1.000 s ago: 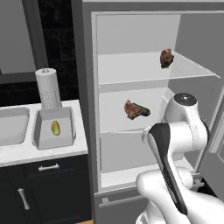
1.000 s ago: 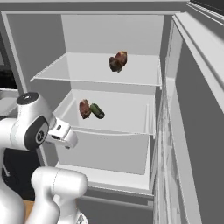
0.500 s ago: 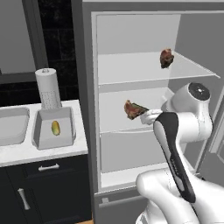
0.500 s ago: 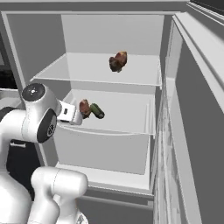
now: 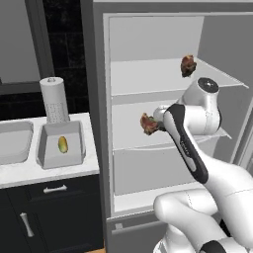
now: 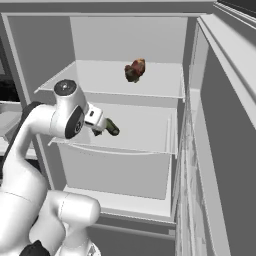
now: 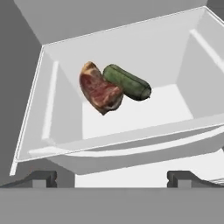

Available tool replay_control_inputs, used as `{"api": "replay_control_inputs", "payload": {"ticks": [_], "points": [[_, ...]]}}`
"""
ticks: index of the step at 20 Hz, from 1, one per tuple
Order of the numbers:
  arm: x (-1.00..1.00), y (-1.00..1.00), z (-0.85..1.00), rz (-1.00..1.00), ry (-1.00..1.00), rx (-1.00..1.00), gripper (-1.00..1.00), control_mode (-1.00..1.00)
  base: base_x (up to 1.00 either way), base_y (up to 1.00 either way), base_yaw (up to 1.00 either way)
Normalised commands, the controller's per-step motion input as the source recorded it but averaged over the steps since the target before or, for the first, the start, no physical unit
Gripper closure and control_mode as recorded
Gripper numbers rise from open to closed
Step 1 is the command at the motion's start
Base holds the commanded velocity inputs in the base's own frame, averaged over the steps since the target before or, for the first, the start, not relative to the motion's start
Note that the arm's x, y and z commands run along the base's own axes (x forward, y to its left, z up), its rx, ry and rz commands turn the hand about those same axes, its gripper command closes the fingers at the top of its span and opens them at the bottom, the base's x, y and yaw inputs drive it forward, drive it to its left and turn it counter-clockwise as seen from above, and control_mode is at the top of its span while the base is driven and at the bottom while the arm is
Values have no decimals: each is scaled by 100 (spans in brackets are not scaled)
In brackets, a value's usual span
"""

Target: Place one cucumber and one steak in each tupperware on the nearby counter, to pack two identical lunches.

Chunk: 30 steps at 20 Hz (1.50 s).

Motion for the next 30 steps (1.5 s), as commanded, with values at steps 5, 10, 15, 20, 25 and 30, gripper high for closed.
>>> {"api": "replay_control_inputs", "payload": {"ticks": [5,10,15,20,25,30], "points": [[6,-20,-52,-19,0,12,-100,-100,0,0,0],[8,-19,-30,-9,-1,15,-100,-100,0,0,0],[56,-1,-5,0,0,12,-100,-100,0,0,0],[46,0,5,0,0,7,-100,-100,0,0,0],[23,11,-25,0,0,0,-100,-100,0,0,0],[29,13,-28,0,-1,0,-100,-100,0,0,0]]}}
